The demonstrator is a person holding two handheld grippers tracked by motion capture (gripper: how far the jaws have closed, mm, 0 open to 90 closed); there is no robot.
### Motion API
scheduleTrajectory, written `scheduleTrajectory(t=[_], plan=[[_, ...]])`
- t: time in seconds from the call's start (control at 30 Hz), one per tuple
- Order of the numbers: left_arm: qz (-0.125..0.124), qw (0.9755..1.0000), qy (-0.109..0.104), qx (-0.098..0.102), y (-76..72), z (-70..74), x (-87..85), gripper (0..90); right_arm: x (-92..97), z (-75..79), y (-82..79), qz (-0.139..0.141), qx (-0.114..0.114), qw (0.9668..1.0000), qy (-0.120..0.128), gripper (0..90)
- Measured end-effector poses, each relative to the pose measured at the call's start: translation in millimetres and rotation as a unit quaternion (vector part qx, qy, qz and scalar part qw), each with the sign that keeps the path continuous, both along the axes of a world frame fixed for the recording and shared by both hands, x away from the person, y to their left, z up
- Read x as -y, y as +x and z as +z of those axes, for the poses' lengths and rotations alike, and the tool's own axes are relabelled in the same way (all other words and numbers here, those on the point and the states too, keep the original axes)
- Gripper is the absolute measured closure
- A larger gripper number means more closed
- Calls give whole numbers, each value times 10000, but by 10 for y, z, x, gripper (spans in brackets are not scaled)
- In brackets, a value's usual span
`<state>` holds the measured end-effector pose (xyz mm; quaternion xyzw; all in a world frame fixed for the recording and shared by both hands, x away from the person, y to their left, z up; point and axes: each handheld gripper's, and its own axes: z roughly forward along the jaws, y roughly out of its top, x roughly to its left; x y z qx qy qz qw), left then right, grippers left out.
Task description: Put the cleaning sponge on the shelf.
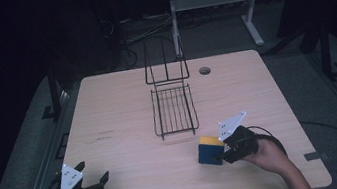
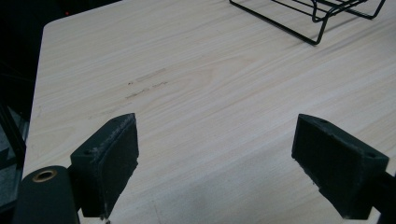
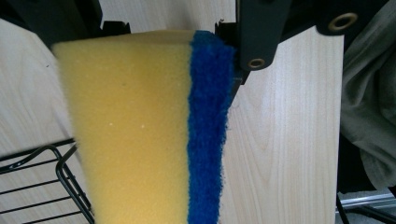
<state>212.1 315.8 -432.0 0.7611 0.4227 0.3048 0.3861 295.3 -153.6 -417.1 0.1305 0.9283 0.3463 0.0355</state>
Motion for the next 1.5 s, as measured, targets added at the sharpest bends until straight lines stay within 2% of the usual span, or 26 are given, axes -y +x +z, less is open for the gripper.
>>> scheduleTrajectory(t=[0.2, 0.27, 0.57, 0.67, 1.5], plan=[[3, 10000, -7, 1, 1, -1, -1, 141, -33, 32, 32, 51, 31, 10000, -1, 563], [-8, 10000, -1, 18, 1, 1, 2, 141, -38, 53, 53, 100, 53, 9999, 67, 563], [-3, 10000, 4, -6, 1, 2, 0, 141, -95, 112, 68, 155, 96, 9998, 27, 564], [-3, 10000, -14, -6, 4, -2, -1, 141, -110, 139, 91, 179, 124, 9997, 90, 564], [-19, 10000, -1, -13, 1, 9, -6, 141, -246, 301, 200, 319, 281, 9991, 35, 564]])
